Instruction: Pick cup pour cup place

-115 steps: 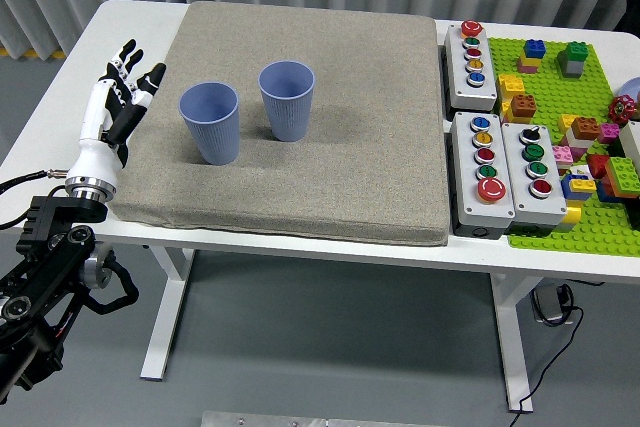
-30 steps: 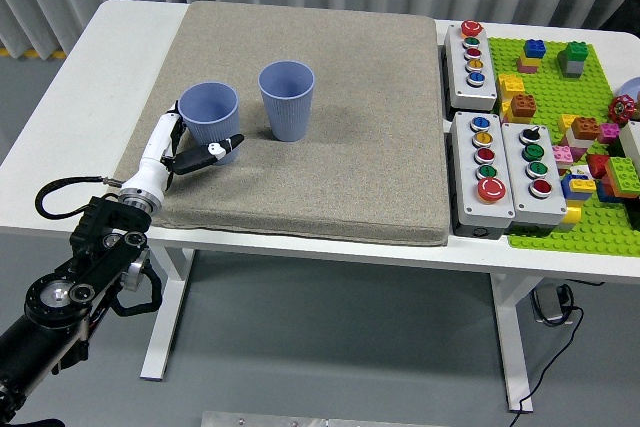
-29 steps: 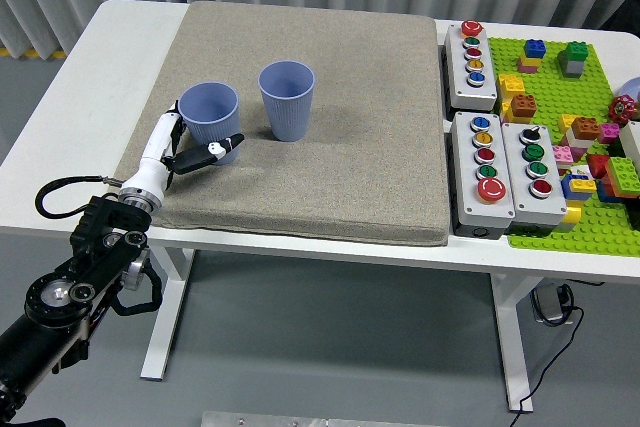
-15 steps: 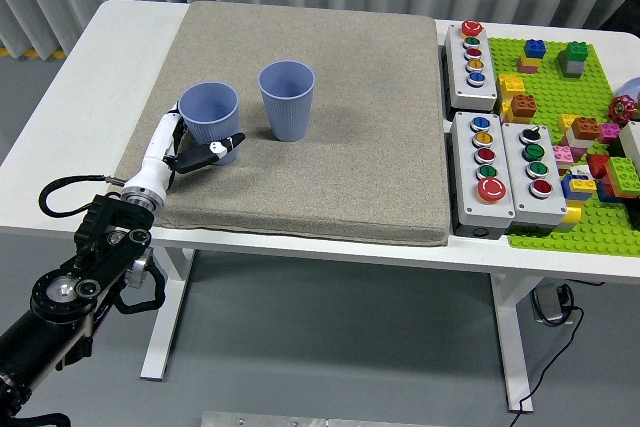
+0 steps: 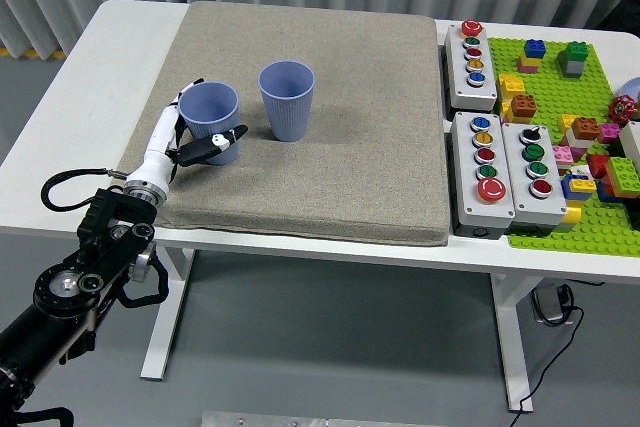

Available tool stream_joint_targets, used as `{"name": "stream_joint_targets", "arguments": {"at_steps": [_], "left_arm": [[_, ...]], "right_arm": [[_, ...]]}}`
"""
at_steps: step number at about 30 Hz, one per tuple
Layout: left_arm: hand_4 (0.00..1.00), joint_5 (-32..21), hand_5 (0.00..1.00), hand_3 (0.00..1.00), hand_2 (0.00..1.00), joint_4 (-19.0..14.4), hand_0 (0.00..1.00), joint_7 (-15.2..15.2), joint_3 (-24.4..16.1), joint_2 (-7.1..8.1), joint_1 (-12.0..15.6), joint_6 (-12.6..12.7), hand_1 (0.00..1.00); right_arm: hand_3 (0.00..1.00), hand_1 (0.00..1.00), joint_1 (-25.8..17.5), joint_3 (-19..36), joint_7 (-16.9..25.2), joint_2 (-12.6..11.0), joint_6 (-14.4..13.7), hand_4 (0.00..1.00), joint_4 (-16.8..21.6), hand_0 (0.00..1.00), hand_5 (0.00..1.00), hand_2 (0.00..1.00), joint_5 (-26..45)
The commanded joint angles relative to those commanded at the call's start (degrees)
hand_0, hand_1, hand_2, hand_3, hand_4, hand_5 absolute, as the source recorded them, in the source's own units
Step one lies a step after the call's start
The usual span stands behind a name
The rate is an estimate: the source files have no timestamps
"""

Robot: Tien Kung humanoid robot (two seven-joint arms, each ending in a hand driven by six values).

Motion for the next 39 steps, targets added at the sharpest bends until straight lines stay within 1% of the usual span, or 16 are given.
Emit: {"name": "stream_joint_targets", "arguments": {"at_steps": [6,10,11,16,17,22,23,28,29,34,35,39], "left_arm": [[0.980,0.6,0.300,0.998,0.978,-0.2,0.882,0.2,0.2,0.16,0.2,-0.2,0.858],[0.980,0.4,0.300,0.998,0.978,-0.1,0.882,0.1,0.2,0.00,0.3,0.0,0.858],[0.970,0.4,0.289,0.983,0.949,-0.1,0.845,0.1,0.2,-0.01,0.3,0.0,0.817],[0.970,0.1,0.289,0.983,0.949,0.1,0.845,-0.2,0.6,-0.22,0.3,0.3,0.817],[0.976,0.0,0.286,0.907,0.899,0.1,0.815,-0.3,0.7,-0.25,0.2,0.3,0.781],[0.976,-0.6,0.286,0.907,0.899,0.2,0.815,-0.8,1.0,-0.45,-0.1,1.0,0.781],[0.968,-0.7,0.270,0.826,0.846,0.3,0.739,-0.9,1.1,-0.51,-0.2,1.2,0.727],[0.968,-1.2,0.270,0.826,0.846,0.4,0.739,-1.3,1.4,-0.72,-0.1,2.0,0.727],[0.961,-1.3,0.256,0.782,0.789,0.4,0.719,-1.3,1.5,-0.76,-0.1,2.2,0.695],[0.961,-1.8,0.256,0.782,0.789,0.5,0.719,-1.5,1.7,-0.83,0.0,2.9,0.695],[0.953,-1.9,0.254,0.701,0.652,0.6,0.700,-1.5,1.8,-0.84,0.1,2.9,0.642],[0.953,-1.9,0.254,0.701,0.652,0.8,0.700,-1.5,1.8,-0.96,0.3,2.9,0.642]], "right_arm": [[0.627,0.705,0.0,0.2,0.2,0.1,0.0,0.036,-0.1,0.700,0.342,0.662,-0.5],[0.627,0.705,-0.2,0.3,0.1,0.1,-0.1,0.036,0.0,0.700,0.342,0.662,-0.2],[0.627,0.705,-0.3,0.3,0.1,0.0,0.0,0.036,0.0,0.700,0.341,0.662,-0.2],[0.627,0.705,-0.1,0.2,0.0,0.1,-0.1,0.036,0.0,0.700,0.341,0.662,-0.1],[0.627,0.705,-0.1,0.2,0.0,0.1,-0.1,0.036,0.0,0.700,0.342,0.661,-0.1],[0.627,0.705,0.1,0.1,0.0,0.0,-0.1,0.036,0.0,0.700,0.342,0.661,0.1],[0.627,0.705,0.1,0.0,0.0,0.0,-0.1,0.036,0.0,0.700,0.342,0.662,0.2],[0.627,0.705,0.0,0.0,0.0,0.0,-0.1,0.036,0.0,0.700,0.342,0.662,0.2],[0.627,0.705,0.0,0.1,0.0,0.0,-0.1,0.036,0.0,0.700,0.342,0.663,0.1],[0.627,0.705,0.0,0.1,-0.1,0.0,0.0,0.036,0.0,0.700,0.342,0.663,-0.1],[0.627,0.705,0.0,0.1,-0.1,0.0,0.0,0.036,0.0,0.700,0.341,0.663,-0.1],[0.627,0.705,-0.1,0.2,-0.1,0.0,0.0,0.036,0.0,0.700,0.341,0.663,-0.3]]}}
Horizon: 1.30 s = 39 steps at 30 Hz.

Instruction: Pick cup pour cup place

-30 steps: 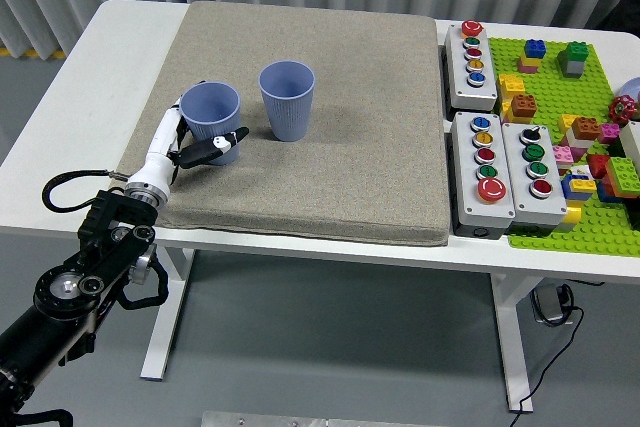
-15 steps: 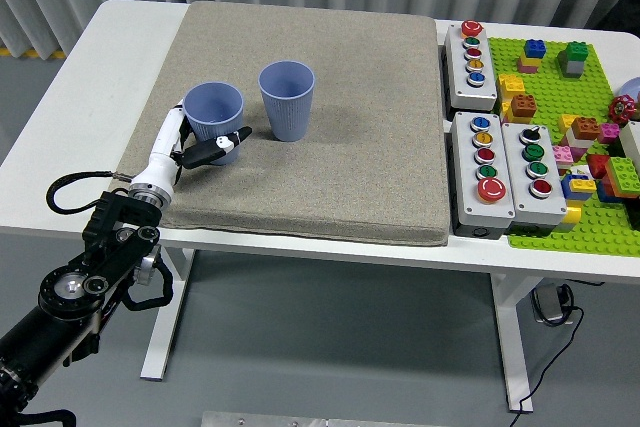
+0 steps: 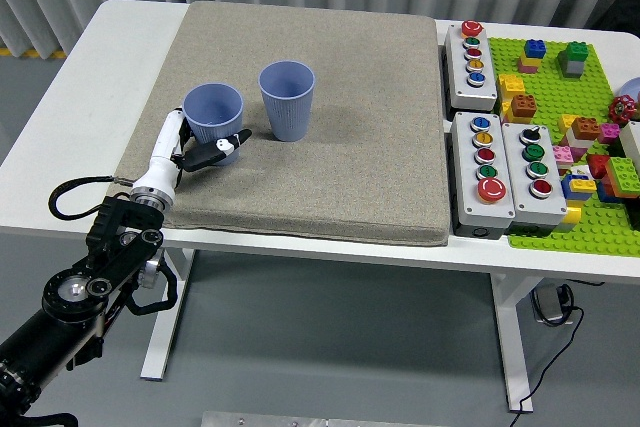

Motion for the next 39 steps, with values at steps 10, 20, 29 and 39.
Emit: {"name": "stream_joint_targets", "arguments": {"at_steps": [10,20,29,39], "left_arm": [[0.930,-0.4,0.226,0.626,0.572,-0.2,0.659,-0.5,0.5,-0.17,0.4,0.4,0.586],[0.901,-1.2,0.168,0.571,0.538,-0.5,0.599,-1.4,0.8,-0.30,1.0,2.3,0.538],[0.901,-0.9,0.169,0.572,0.536,-2.1,0.607,-2.0,0.5,-0.26,1.5,3.5,0.539],[0.906,2.4,0.178,0.570,0.538,-4.4,0.612,-1.1,-0.4,1.13,1.7,3.6,0.546]], "right_arm": [[0.627,0.705,-0.2,0.1,0.0,0.0,0.1,0.036,0.0,0.700,0.342,0.663,-0.3],[0.627,0.705,-0.5,0.3,-0.1,0.1,0.2,0.036,0.1,0.700,0.340,0.663,-0.9],[0.627,0.705,-0.5,0.3,-0.1,0.1,0.2,0.035,0.1,0.700,0.337,0.663,-0.8],[0.627,0.705,-0.8,0.4,-0.1,0.1,0.2,0.035,0.1,0.700,0.337,0.663,-0.9]]}}
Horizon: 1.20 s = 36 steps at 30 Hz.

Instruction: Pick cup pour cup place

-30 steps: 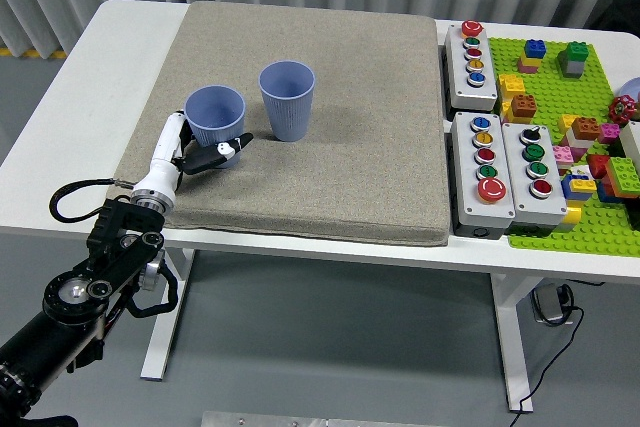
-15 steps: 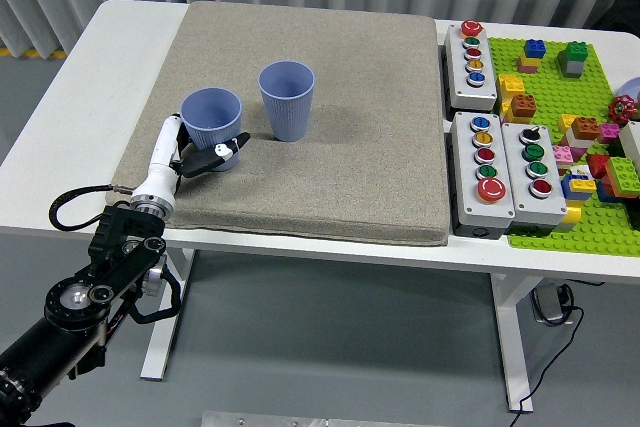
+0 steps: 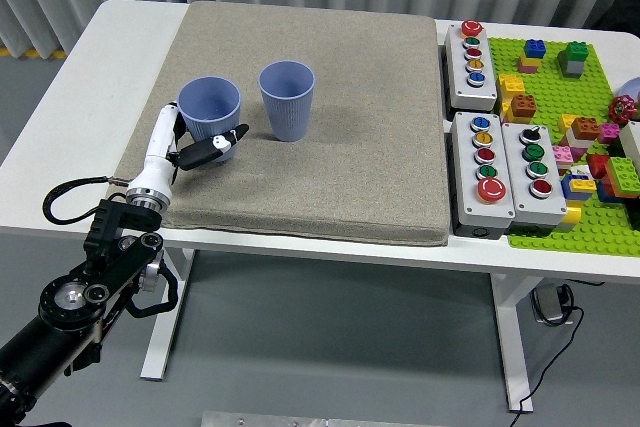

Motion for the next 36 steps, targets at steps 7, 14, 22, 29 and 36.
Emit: {"name": "stream_joint_targets", "arguments": {"at_steps": [7,14,22,29,36], "left_arm": [[0.897,2.7,0.164,0.568,0.540,-0.7,0.612,1.7,-0.2,2.04,-1.4,-0.6,0.547],[0.886,5.7,0.144,0.566,0.541,-0.8,0.603,3.2,0.3,4.35,-4.6,-1.3,0.549],[0.885,11.0,0.143,0.566,0.539,2.1,0.597,6.7,2.0,6.00,-9.5,-2.0,0.548],[0.884,14.2,0.145,0.567,0.541,3.9,0.596,8.1,3.1,5.84,-11.3,-2.5,0.549],[0.884,16.0,0.145,0.567,0.540,4.6,0.594,8.7,3.7,5.73,-13.0,-2.6,0.549]], "right_arm": [[0.627,0.705,-0.3,0.1,0.1,-0.2,0.0,0.034,0.0,0.700,0.336,0.663,0.0],[0.627,0.706,0.0,-0.1,0.3,-0.4,-0.1,0.035,-0.1,0.700,0.334,0.663,0.6],[0.627,0.706,0.5,-0.4,0.2,-0.5,-0.2,0.035,-0.1,0.700,0.334,0.663,1.1],[0.627,0.705,0.7,-0.4,0.2,-0.6,-0.2,0.035,-0.1,0.700,0.334,0.663,1.0],[0.627,0.705,0.9,-0.6,0.2,-0.6,-0.2,0.035,-0.1,0.700,0.334,0.663,1.4]]}}
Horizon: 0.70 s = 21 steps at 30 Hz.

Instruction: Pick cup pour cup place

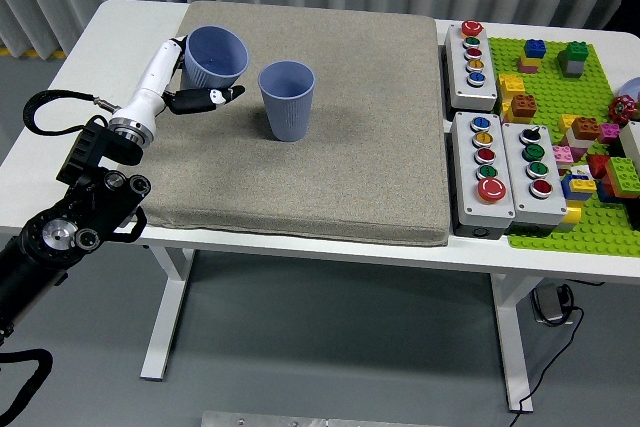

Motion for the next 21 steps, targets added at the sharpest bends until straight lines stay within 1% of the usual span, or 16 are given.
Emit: {"name": "stream_joint_targets", "arguments": {"at_steps": [2,5,6,9,14,21], "left_arm": [[0.884,0.8,0.145,0.567,0.540,0.2,0.594,0.3,0.1,-0.13,-0.4,0.1,0.549],[0.885,4.2,0.153,0.566,0.541,0.5,0.592,1.9,0.3,-0.32,-1.0,1.4,0.549],[0.885,5.6,0.153,0.566,0.541,0.7,0.592,2.5,0.4,-0.36,-1.2,1.4,0.549],[0.885,7.8,0.153,0.566,0.541,1.0,0.592,3.5,0.8,-0.48,-1.7,1.4,0.549],[0.884,9.3,0.155,0.567,0.540,1.2,0.590,3.9,1.3,-0.68,-2.4,1.4,0.548],[0.889,13.2,0.167,0.568,0.539,0.9,0.586,4.8,2.0,-0.86,-3.8,1.4,0.547]], "right_arm": [[0.627,0.705,0.0,0.0,0.0,0.0,0.0,0.035,0.0,0.700,0.334,0.663,0.0],[0.627,0.705,0.1,-0.1,0.0,-0.1,0.0,0.036,0.0,0.700,0.333,0.663,0.2],[0.627,0.705,0.2,0.0,0.0,-0.1,0.0,0.036,0.0,0.700,0.333,0.663,0.2],[0.627,0.705,0.3,-0.2,0.0,-0.1,0.0,0.036,0.0,0.700,0.333,0.663,0.4],[0.627,0.705,0.3,-0.1,0.0,-0.1,0.0,0.037,0.0,0.700,0.332,0.663,0.3],[0.627,0.705,0.5,-0.2,0.0,-0.1,-0.1,0.038,0.0,0.700,0.332,0.663,0.5]]}}
